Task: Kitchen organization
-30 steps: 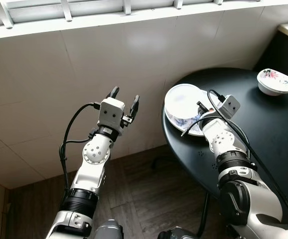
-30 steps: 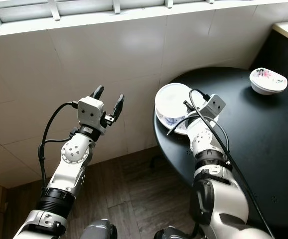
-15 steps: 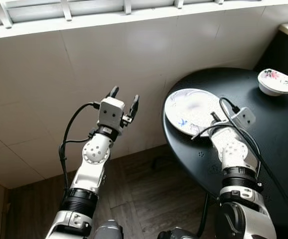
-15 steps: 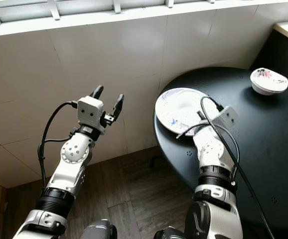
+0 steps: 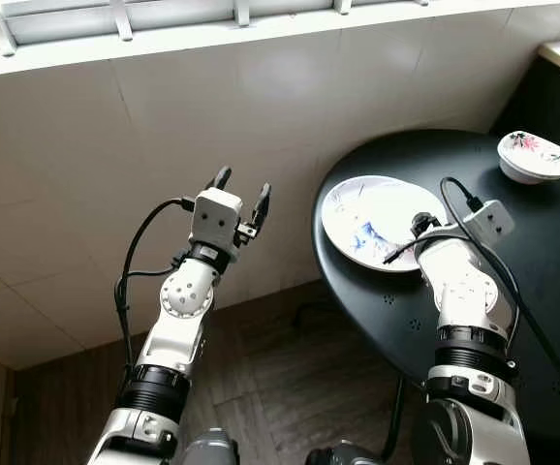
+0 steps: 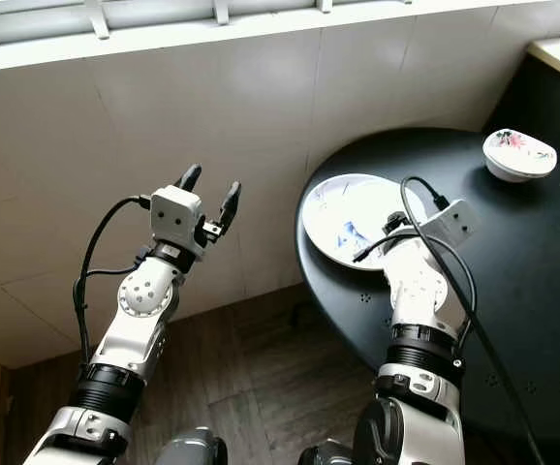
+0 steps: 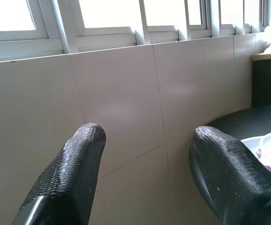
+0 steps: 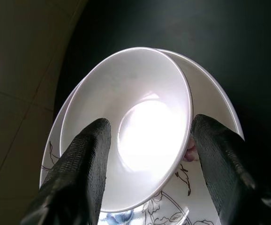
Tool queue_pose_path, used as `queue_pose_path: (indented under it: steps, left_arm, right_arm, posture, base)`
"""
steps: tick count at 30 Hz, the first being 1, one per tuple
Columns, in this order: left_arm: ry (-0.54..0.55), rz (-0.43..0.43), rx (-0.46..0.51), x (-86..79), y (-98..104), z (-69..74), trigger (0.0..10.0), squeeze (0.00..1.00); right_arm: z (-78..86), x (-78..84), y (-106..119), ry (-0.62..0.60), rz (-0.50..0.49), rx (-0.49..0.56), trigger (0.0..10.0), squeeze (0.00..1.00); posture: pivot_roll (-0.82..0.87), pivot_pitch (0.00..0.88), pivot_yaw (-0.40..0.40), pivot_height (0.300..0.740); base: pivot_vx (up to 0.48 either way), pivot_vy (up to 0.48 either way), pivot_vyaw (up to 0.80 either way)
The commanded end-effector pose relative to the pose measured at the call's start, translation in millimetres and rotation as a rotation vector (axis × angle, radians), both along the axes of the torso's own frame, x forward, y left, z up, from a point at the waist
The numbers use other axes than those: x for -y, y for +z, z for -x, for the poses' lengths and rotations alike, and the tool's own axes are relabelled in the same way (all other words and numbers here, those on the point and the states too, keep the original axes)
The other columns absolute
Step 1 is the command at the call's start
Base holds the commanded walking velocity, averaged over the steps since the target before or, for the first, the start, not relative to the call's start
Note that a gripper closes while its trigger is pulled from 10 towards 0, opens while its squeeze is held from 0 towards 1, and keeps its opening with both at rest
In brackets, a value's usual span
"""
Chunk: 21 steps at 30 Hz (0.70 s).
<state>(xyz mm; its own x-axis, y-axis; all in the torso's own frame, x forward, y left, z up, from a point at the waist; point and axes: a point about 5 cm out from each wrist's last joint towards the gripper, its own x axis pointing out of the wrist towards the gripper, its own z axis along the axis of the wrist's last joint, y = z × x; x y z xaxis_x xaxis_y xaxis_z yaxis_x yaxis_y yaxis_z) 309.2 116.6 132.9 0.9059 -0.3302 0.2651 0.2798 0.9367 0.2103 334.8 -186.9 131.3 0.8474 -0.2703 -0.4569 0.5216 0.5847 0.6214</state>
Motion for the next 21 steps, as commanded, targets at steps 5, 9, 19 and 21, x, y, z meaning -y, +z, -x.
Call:
queue_pose_path:
  steps: [5,9,19,21]
  left_arm:
    - [-0.009,-0.005,-0.003,2.1,0.3,-0.8,10.0,0.0]
    - [-0.007,-0.005,-0.004,2.1,0.1,-0.9,10.0,0.0]
    - [-0.007,-0.005,-0.003,2.6,0.2,-1.6,10.0,0.0]
    - [-0.007,-0.005,-0.003,2.5,0.2,-1.6,10.0,0.0]
  right_arm:
    - [-1.4,-7.1,0.6,0.021,-0.053,-0.01,10.0,0.7]
    - [-4.1,-6.6,2.0,0.029,-0.068,0.0,10.0,0.0]
    - [-10.0,-5.6,2.3,0.027,-0.087,-0.007,10.0,0.0]
    - [-10.3,-5.9,1.9,0.026,-0.092,-0.01,10.0,0.0]
  posture:
    - [0.16,0.0,-0.068,0.74]
    - [0.16,0.0,-0.068,0.74]
    - [0.17,0.0,-0.071,0.74]
    - [0.17,0.0,-0.071,0.74]
  base:
    - [0.0,0.0,0.0]
    - [0.0,0.0,0.0]
    - [0.0,0.0,0.0]
    - [0.0,0.0,0.0]
